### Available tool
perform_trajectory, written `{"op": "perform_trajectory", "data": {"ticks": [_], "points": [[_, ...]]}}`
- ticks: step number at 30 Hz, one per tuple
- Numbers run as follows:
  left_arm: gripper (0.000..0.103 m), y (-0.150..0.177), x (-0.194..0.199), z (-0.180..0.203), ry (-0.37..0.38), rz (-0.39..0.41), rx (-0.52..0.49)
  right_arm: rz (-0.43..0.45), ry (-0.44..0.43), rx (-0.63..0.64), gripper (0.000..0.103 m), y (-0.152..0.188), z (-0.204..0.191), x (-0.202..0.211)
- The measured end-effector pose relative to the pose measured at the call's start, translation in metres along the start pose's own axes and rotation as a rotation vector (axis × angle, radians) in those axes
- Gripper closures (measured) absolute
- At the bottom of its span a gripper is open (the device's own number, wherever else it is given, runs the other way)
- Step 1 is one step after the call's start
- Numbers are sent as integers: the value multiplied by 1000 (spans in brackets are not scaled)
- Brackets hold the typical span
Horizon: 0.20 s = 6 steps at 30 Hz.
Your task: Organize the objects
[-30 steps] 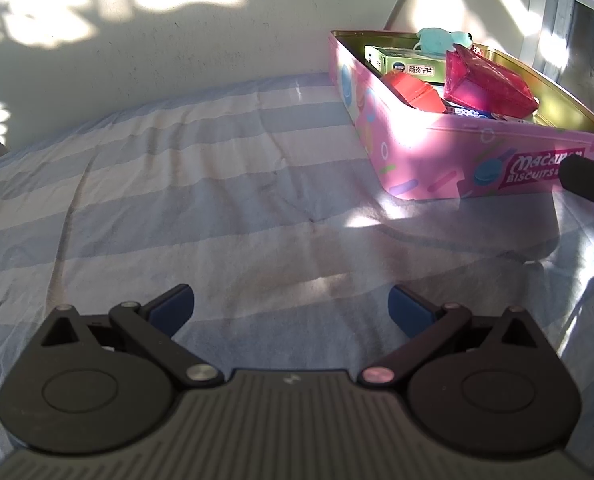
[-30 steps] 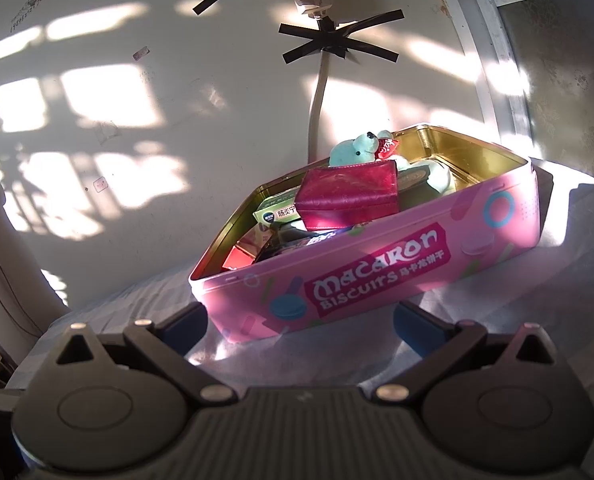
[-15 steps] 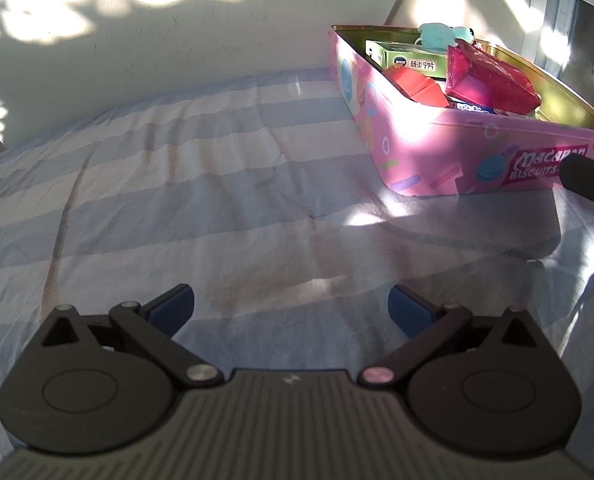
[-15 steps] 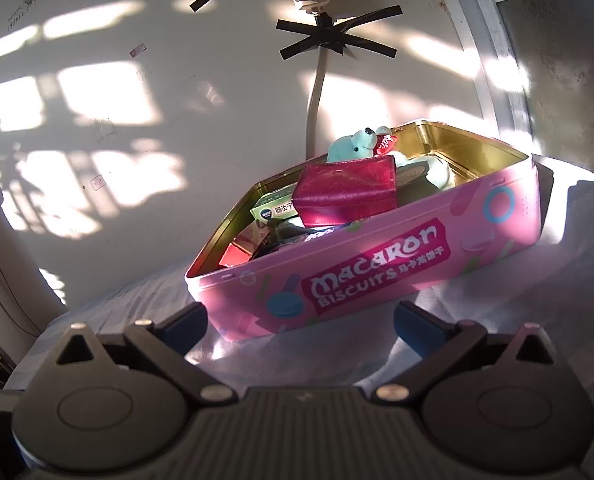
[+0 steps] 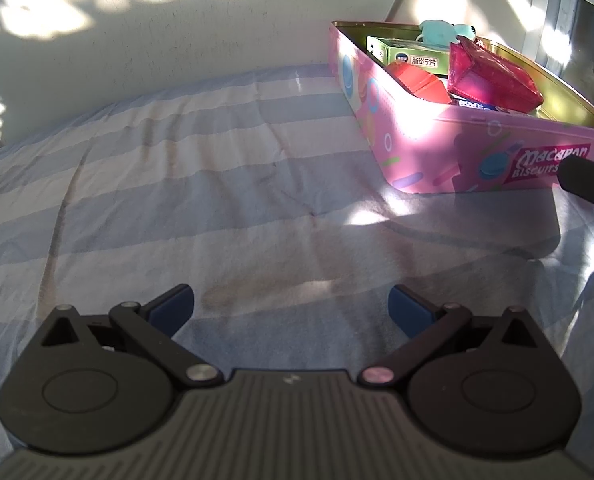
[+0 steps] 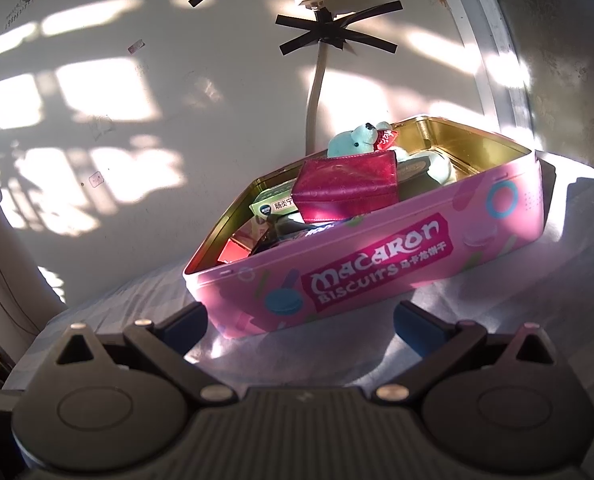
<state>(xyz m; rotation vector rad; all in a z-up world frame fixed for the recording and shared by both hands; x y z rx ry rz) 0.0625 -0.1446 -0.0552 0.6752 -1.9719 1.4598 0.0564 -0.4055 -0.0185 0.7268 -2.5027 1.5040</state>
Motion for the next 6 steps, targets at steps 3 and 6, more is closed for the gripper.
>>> {"op": "perform_trajectory", "data": {"ticks": [3,6], "points": [[0,-2,2,-1,-4,22,-2,5,0,6,0,-1,-1,1],[0,-5,6,-2,1,42,-5,19,7,33,0,-3,-5,4]]}}
Point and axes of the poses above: each gripper's, at about its wrist camera, not at the fingertips, and x roughly against the way its jaws point, z to its right, y to its underside, the point moved 7 cm from there along -x, roughly the way its jaws point, and after that the axes turned 13 degrees about -y, right-handed, at the moved point
